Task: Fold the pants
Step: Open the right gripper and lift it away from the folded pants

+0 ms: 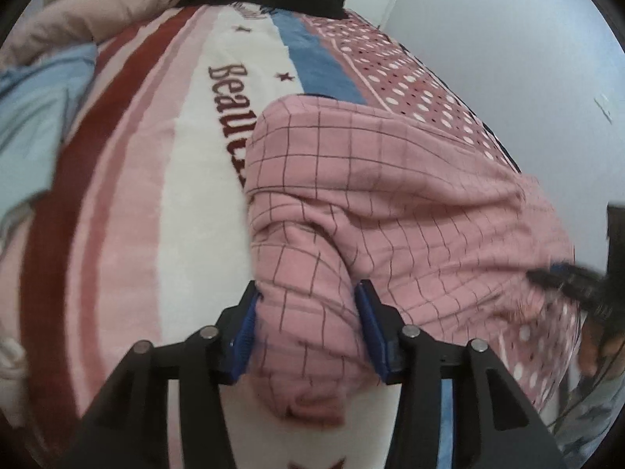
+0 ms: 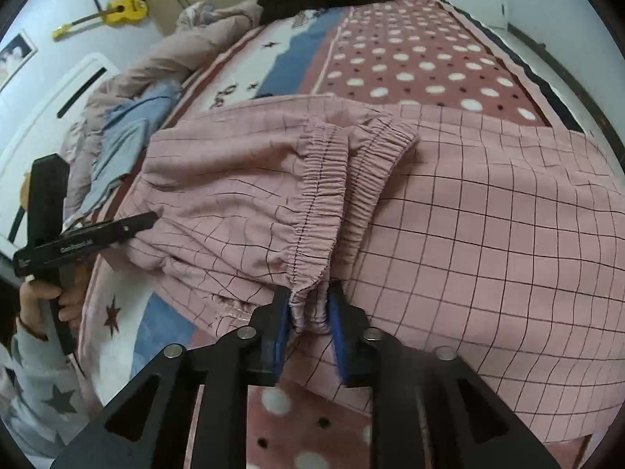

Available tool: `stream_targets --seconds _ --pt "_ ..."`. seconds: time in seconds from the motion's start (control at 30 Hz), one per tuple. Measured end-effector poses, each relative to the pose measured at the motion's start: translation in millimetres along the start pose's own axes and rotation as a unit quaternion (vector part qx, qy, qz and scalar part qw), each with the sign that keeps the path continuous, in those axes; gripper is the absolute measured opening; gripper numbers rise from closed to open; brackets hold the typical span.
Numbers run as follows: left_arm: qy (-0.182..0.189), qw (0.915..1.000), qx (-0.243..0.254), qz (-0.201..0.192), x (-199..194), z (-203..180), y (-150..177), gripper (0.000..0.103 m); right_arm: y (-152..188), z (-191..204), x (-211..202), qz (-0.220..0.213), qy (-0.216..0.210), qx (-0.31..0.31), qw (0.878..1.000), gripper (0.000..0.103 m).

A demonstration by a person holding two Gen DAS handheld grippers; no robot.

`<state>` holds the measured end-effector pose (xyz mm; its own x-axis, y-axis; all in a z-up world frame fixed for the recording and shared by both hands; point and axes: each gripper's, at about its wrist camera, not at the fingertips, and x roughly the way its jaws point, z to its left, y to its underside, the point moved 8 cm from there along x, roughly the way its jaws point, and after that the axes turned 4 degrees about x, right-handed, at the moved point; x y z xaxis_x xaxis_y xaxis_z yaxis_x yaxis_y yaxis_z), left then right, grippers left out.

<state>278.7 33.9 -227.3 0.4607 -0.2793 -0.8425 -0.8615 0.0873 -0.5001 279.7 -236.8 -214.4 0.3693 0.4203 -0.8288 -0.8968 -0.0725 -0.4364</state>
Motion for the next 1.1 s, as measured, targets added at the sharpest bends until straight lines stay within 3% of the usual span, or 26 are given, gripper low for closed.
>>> stream_targets --seconds 0.03,0.13,0.27,0.37,0.53,0.63,0.83,0.9,0.97,1.1 --pt "0.002 1.0 0.009 0.001 -3.5 0.1 1.7 0.044 -2.5 -0.8 -5.9 -0.011 0.001 0.002 1.0 0.04" --pt "0.004 0.9996 0.028 -0.006 -16.9 -0.9 3.7 0.044 -16.3 4.5 -32.3 -0.056 0.003 -0.012 0.998 0.041" --pt "-0.013 0.9989 0.034 -0.03 -37.3 9.6 5.9 0.047 -27.8 44.0 -41.4 -0.067 -0.054 -0.041 0.995 0.042" --pt "-0.046 0.9975 0.049 -0.024 -44.0 15.7 19.2 0.048 -16.0 84.9 -30.6 -0.065 -0.08 -0.096 0.99 0.057" --pt "-0.088 0.9944 0.058 -0.005 -36.2 26.7 43.5 0.048 14.1 152.5 12.6 -0.06 -0.091 -0.189 0.976 0.057" --pt "-0.078 0.9961 0.04 -0.008 -30.8 30.8 47.7 0.048 18.1 177.5 36.6 -0.071 -0.072 -0.227 0.969 0.057" --pt "-0.093 0.9936 0.065 0.004 -20.3 26.8 45.9 0.051 14.5 193.3 78.6 -0.073 0.012 -0.308 0.949 0.057" --pt "-0.099 0.993 0.064 0.011 -12.7 27.3 42.6 0.052 10.7 188.3 88.6 -0.074 0.043 -0.315 0.945 0.053" --pt "-0.11 0.9927 0.051 0.0 -11.3 29.8 35.5 0.053 9.3 181.8 91.7 -0.072 0.063 -0.311 0.945 0.014" --pt "-0.15 0.9874 0.022 -0.046 -20.2 41.0 19.8 0.053 8.3 178.0 83.1 -0.062 0.023 -0.289 0.955 0.006"
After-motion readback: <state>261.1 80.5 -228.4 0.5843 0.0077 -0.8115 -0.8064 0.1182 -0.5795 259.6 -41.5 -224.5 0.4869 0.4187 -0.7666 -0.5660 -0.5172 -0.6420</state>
